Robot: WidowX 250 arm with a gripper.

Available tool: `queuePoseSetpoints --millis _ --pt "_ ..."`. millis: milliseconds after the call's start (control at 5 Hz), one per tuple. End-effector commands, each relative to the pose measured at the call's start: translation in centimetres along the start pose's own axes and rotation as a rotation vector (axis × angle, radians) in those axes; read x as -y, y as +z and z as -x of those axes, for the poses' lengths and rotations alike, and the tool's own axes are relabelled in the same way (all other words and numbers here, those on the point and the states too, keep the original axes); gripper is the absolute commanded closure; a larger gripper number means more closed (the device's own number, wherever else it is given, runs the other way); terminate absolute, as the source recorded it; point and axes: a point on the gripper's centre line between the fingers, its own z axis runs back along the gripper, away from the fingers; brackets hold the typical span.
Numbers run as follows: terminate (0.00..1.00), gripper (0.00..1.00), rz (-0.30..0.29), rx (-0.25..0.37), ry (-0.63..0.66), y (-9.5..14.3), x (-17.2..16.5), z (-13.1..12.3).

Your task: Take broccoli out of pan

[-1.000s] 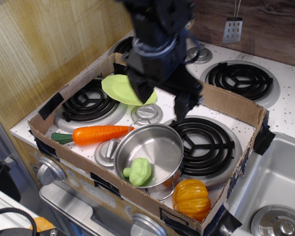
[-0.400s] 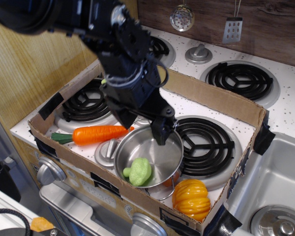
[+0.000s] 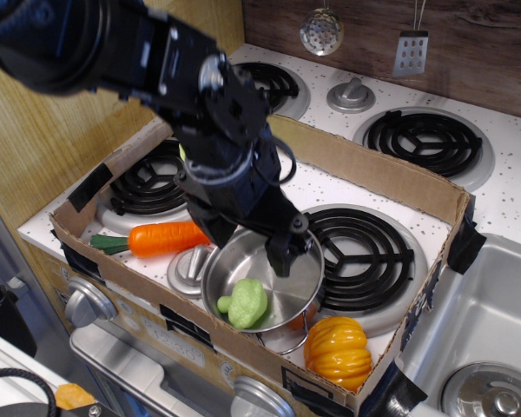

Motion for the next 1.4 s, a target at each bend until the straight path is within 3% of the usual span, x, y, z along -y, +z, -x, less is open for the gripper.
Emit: queuePoseSetpoints --millis 0,800,1000,1200 --pt "0.0 0.0 -0.02 0.028 0.048 -0.7 0.1 1.6" --pt "0.0 0.0 0.055 0.039 0.085 -2.9 -0.4 3.2" --pt "0.0 1.0 0.073 0.028 0.104 -3.3 -1.0 3.3" --pt "0.0 1.0 0.071 0.026 0.106 -3.3 -1.0 3.2"
